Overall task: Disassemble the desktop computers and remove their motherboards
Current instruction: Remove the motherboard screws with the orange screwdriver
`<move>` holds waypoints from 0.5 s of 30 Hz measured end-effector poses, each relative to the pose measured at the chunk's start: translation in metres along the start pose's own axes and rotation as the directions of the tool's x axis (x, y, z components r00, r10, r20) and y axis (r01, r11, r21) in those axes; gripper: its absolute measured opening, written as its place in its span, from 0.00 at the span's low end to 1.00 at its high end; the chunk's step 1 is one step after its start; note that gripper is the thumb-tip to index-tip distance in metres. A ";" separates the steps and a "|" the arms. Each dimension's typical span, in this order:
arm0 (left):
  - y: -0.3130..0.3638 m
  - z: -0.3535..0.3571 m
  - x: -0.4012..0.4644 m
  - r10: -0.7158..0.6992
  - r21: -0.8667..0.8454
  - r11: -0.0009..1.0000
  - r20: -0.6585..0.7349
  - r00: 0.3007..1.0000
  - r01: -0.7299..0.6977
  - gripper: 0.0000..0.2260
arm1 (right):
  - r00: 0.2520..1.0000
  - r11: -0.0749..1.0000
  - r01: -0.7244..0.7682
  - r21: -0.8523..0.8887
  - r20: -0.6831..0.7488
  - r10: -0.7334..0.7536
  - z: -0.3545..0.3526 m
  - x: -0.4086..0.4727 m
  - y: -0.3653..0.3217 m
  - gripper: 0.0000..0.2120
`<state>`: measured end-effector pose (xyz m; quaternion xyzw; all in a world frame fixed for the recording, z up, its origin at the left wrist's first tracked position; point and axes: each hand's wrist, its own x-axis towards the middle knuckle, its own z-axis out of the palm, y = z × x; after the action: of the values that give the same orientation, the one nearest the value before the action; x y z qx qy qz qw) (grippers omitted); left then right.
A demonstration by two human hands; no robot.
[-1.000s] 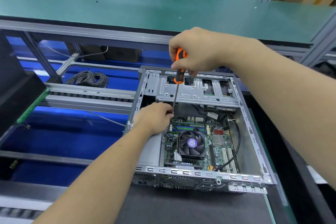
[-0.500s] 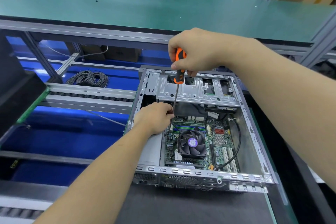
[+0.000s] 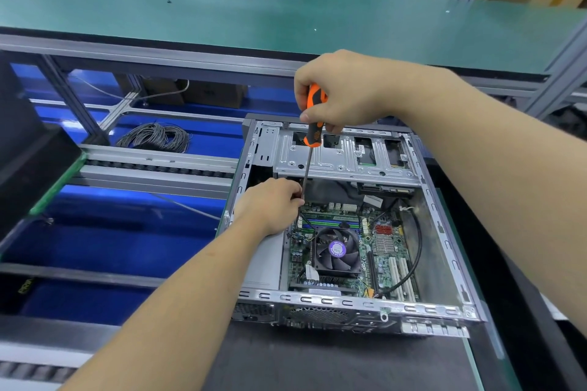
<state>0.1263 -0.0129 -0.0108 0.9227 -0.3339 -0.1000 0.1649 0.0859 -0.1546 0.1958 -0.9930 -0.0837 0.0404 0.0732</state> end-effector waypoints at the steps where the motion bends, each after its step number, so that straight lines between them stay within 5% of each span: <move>1: 0.000 0.001 0.000 -0.002 0.002 1.000 -0.002 1.000 0.002 0.07 | 1.000 1.000 -0.002 -0.013 0.010 0.002 -0.001 -0.001 0.000 0.06; 5: -0.002 0.003 0.002 -0.004 -0.014 1.000 -0.001 1.000 0.004 0.08 | 0.984 0.967 -0.160 -0.198 0.045 0.173 -0.006 0.000 -0.004 0.22; 9: -0.004 0.004 0.004 0.009 -0.053 0.999 0.021 1.000 -0.008 0.07 | 0.993 0.973 0.011 -0.230 0.119 0.017 -0.012 -0.002 -0.011 0.06; 13: -0.005 0.005 0.005 0.019 -0.035 0.999 0.013 1.000 -0.018 0.07 | 0.977 0.961 -0.148 -0.232 0.115 0.178 -0.015 -0.004 -0.018 0.21; 15: -0.005 0.005 0.005 0.018 -0.040 0.999 0.005 1.000 -0.017 0.07 | 0.987 0.971 -0.065 -0.228 0.130 0.097 -0.012 -0.001 -0.017 0.13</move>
<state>0.1316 -0.0142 -0.0178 0.9160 -0.3404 -0.1077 0.1830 0.0832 -0.1403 0.2107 -0.9922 -0.0519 0.1033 -0.0467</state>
